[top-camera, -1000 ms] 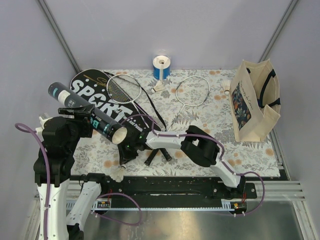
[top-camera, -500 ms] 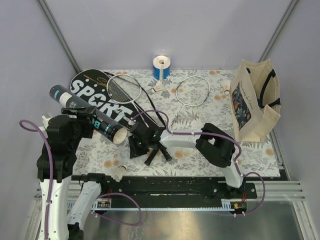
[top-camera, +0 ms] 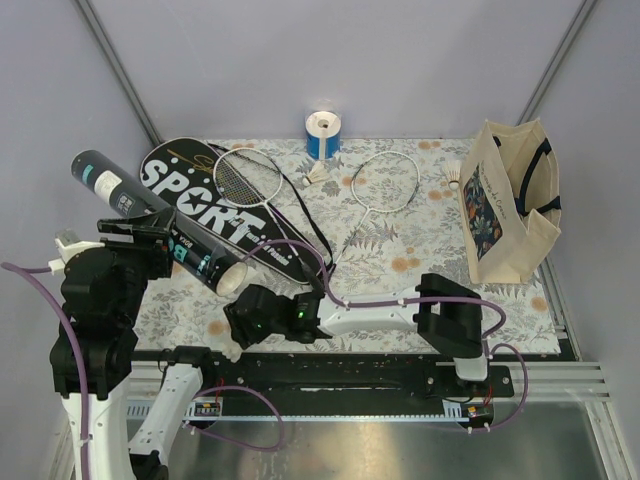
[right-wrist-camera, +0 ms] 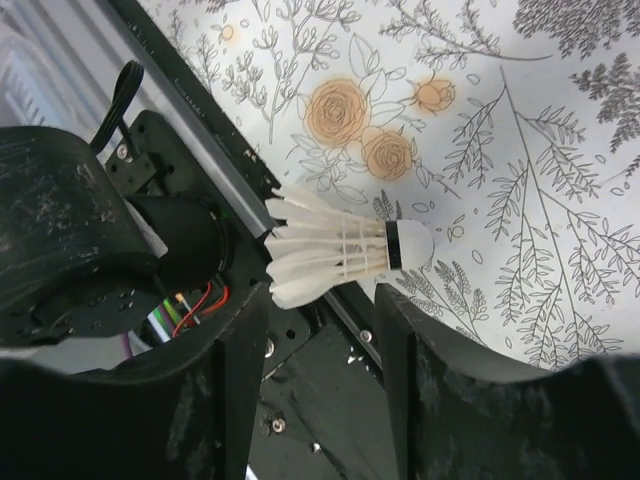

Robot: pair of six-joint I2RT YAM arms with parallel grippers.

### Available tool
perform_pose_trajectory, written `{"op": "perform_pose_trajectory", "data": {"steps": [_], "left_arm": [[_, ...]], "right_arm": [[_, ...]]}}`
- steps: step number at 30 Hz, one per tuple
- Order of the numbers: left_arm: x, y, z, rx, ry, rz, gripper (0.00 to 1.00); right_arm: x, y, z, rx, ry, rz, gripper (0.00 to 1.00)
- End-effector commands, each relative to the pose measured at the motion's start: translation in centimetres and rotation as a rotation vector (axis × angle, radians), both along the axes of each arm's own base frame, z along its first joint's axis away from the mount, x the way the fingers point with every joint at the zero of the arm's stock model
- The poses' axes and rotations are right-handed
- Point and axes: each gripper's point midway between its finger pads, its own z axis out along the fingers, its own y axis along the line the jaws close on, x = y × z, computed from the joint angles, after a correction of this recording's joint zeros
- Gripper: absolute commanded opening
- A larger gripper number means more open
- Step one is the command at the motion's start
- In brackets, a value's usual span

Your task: Pack up the badminton gear

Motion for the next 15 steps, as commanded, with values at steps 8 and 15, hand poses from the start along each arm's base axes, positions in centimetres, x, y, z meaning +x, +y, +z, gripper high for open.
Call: {"op": "perform_pose_trajectory", "data": {"steps": [8,15], "left_arm": [[-0.8,-0.5,2.8,-0.005,-0.1,-0.03,0.21],[-0.9,-0.4,2.5,-0.005,-0.098,-0.024,0.21]], "right_arm": [[0.0,3.0,1.2,0.001,-0.179,-0.104,0.6],[-1.5,3.5,-0.7,-0.051,-0.185,-0.093,0.6]]}}
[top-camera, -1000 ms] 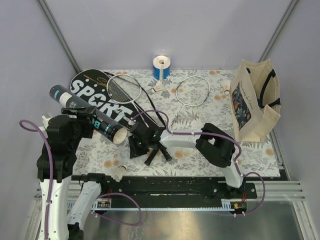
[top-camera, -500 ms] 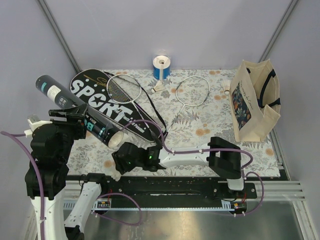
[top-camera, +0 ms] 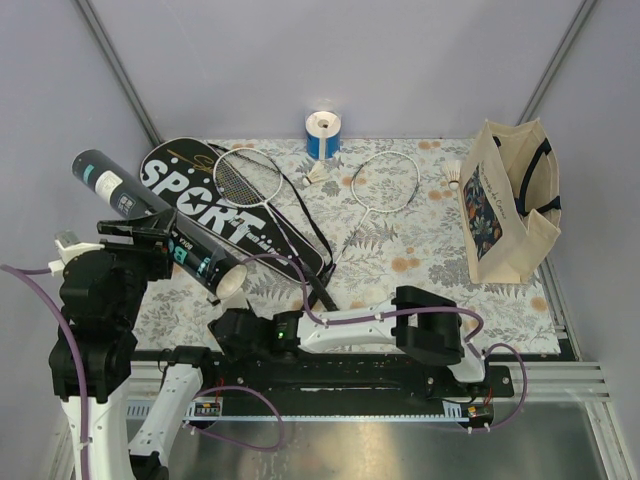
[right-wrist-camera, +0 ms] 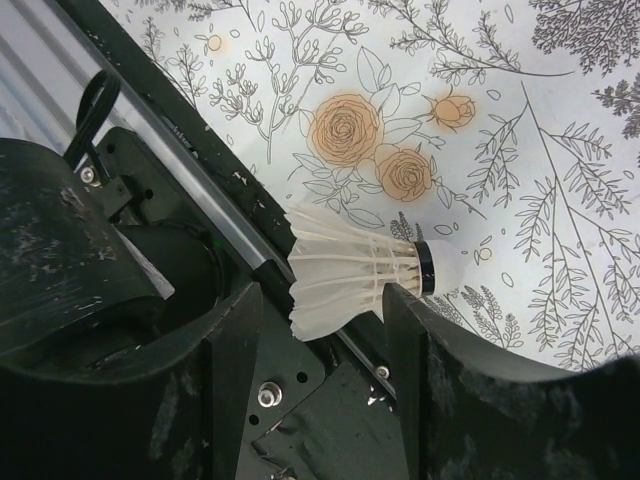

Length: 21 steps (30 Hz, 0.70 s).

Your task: Pack up the badminton gear

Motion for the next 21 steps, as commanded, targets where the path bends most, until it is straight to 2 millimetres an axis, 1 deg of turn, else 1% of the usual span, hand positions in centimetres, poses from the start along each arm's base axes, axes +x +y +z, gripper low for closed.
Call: {"op": "perform_pose_trajectory", "data": {"steps": [1,4,8,11,13,15,18,19,21], "left_arm": [[-0.5,-0.1,2.2,-0.004,-0.086,-0.008,0.21],[-0.3,-0.2,1.5,-0.016,-0.073,-0.01,0.21],[0.2,-0.5,1.0,-0.023,-0.065,-0.021,0.21],[0.3,-0.5,0.8,-0.024,-0.058,-0.021,0.21],[0.4,-0.5,0.8,-0.023,-0.058,-0.022,0.21],[0.6,-0.5,0.6,-0.024,-0.053,-0.019,0.21],[0.9,-0.5,0.2,-0.029,-0.049,-0.021,0.21],[1.0,-0.5,0.1,-0.028,-0.044,-0.021,0.21],[1.1,-0.6,-0.2,-0.028,-0.035,-0.022,0.21]], "right_arm": [[0.1,0.6,0.2,-0.021,-0.053,-0.042,0.62],[0.7,0.2,-1.0,-0.082,-0.096,-0.072,0.64],[1.8,-0.5,-1.0,-0.131,-0.16,-0.112,0.64],[2.9,-1.9,-0.7,-0.175,-0.22,-0.152,0.61],[3.5,-2.6,-0.2,-0.183,-0.256,-0.176,0.57],[3.8,-3.0,0.3,-0.178,-0.274,-0.177,0.52],[3.9,-3.1,0.0,-0.186,-0.287,-0.171,0.43],[3.8,-3.2,-0.4,-0.196,-0.291,-0.166,0.41],[4.0,-3.3,-0.5,-0.193,-0.303,-0.169,0.32]]}}
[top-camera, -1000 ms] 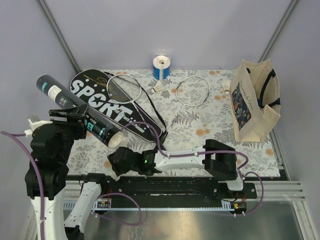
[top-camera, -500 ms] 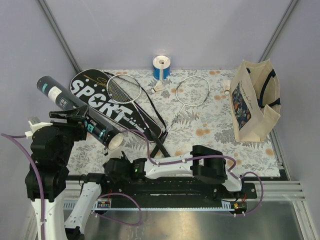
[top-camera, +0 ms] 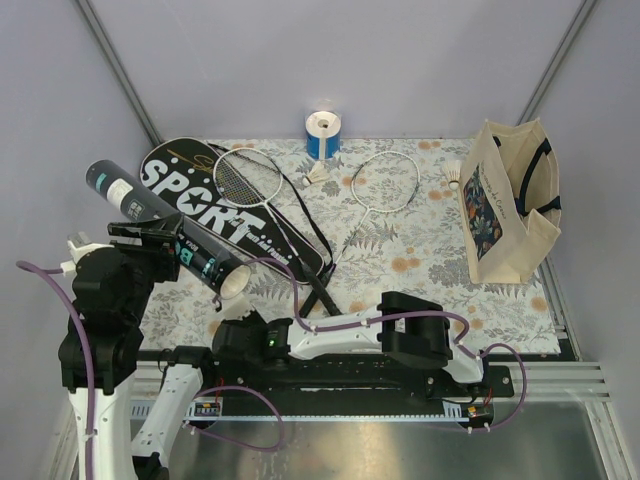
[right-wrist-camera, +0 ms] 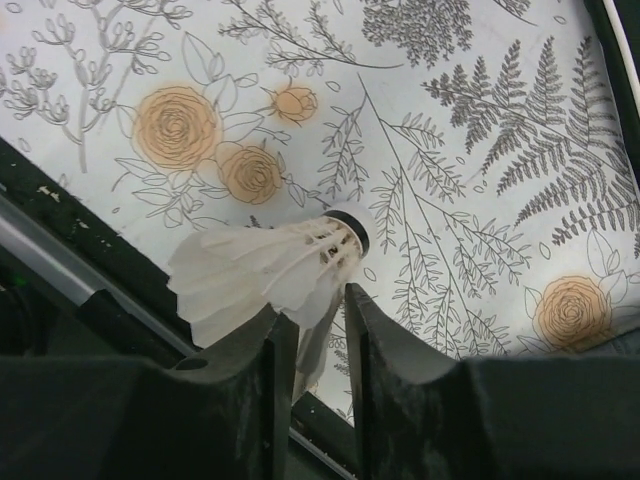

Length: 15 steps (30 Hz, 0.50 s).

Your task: Pack up the badminton gear

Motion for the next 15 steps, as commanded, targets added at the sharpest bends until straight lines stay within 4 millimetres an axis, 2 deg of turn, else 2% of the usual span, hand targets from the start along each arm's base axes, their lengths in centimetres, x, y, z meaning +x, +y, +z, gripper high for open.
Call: {"op": "perform_pose_trajectory", "data": {"steps": [1,5,10,15], "left_arm": [[0.7,-0.3,1.9,-0.008,-0.082,-0.015,0.21],[0.8,0.1,1.6,0.004,-0.077,0.004,0.21],[1.4,0.3,0.6,0.054,-0.043,0.003,0.21],[2.3,-0.5,-1.1,0.109,0.016,-0.062,0.21]], "right_arm": [[1.0,-0.2,2.8,0.051,-0.081,-0.025,0.26],[1.6,-0.9,4.7,0.091,-0.127,-0.043,0.01],[2.7,-3.2,10.1,0.214,-0.154,-0.031,0.0],[4.9,-8.4,13.6,0.318,-0.147,-0.034,0.0]]}}
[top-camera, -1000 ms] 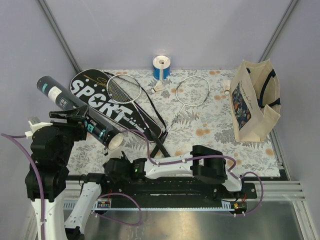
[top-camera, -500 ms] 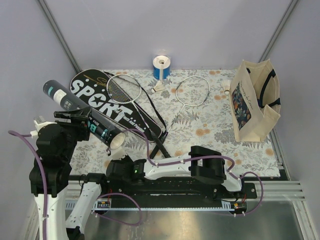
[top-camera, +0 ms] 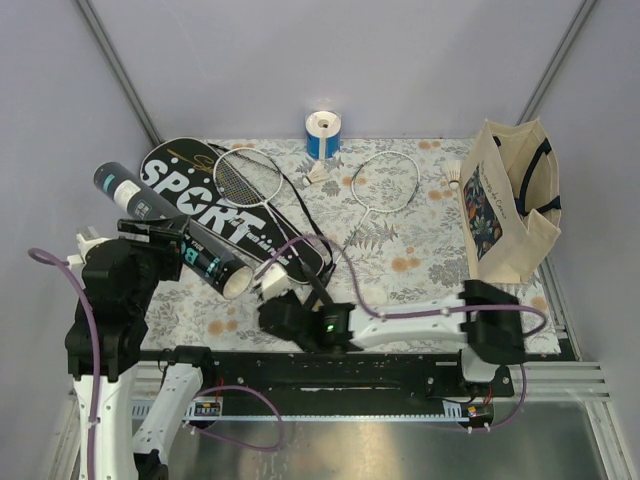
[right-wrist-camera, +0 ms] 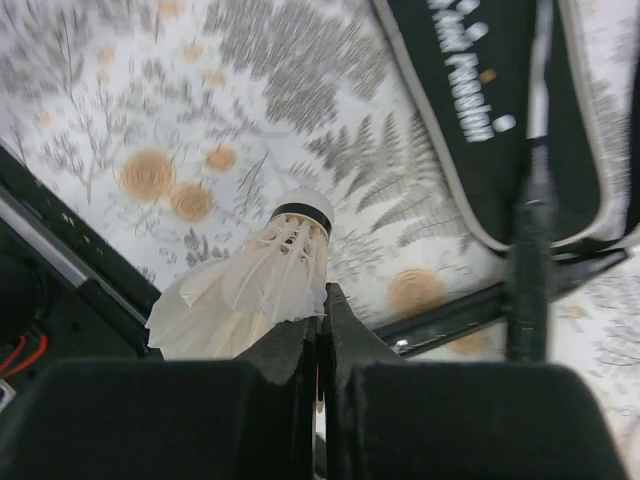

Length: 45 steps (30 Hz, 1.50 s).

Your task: Pack up the badminton gear

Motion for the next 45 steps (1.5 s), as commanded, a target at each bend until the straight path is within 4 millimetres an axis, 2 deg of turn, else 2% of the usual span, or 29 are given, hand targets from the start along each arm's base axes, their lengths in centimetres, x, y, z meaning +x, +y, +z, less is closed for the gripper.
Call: {"op": "perform_pose_trajectory", "data": {"steps": [1,2,3,7,11,13,17,20,23,31,35,39,45], "left_arm": [[1.6,-0.7,0.6,0.068,-0.033,-0.065,0.21],[1.7,-0.8,0.2,0.07,-0.022,-0.073,0.21],[1.7,-0.9,-0.2,0.066,-0.014,-0.078,0.21],[1.9,-1.7,-1.3,0.05,0.012,-0.12,0.21],[2.1,-2.3,-3.4,0.002,0.065,-0.14,0.21],[2.3,-2.7,-4.6,-0.036,0.086,-0.143,0.2],[2.6,-2.8,-7.4,-0.111,0.14,-0.111,0.2],[2.7,-2.5,-8.4,-0.123,0.152,-0.085,0.19],[2.6,-2.4,-8.9,-0.12,0.162,-0.077,0.19],[2.3,-2.2,-9.6,-0.106,0.173,-0.072,0.19],[2.5,-1.4,-9.8,-0.082,0.17,-0.035,0.19],[2.2,-0.2,-10.1,-0.043,0.177,0.019,0.18],[1.4,1.2,-9.4,0.008,0.165,0.078,0.19]], "right_arm": [[2.8,-4.1,7.7,0.217,-0.055,-0.018,0.0],[3.0,-5.1,9.5,0.278,-0.072,-0.018,0.0],[2.9,-6.5,9.4,0.282,-0.075,-0.005,0.0],[0.9,-10.6,12.7,0.408,-0.11,0.114,0.0],[-3.0,-12.2,16.2,0.659,-0.131,0.318,0.0],[-4.3,-12.4,17.5,0.74,-0.127,0.381,0.0],[-5.1,-11.1,18.7,0.743,-0.081,0.428,0.0],[-5.4,-9.2,19.3,0.75,-0.024,0.439,0.0],[-4.9,-7.6,19.6,0.742,-0.01,0.418,0.0],[-3.0,-4.6,20.2,0.712,0.003,0.33,0.0],[-2.3,-3.4,20.3,0.695,0.014,0.301,0.0],[-1.5,-2.3,19.6,0.655,0.02,0.253,0.0],[-0.8,-2.2,18.3,0.593,0.0,0.2,0.0]]}}
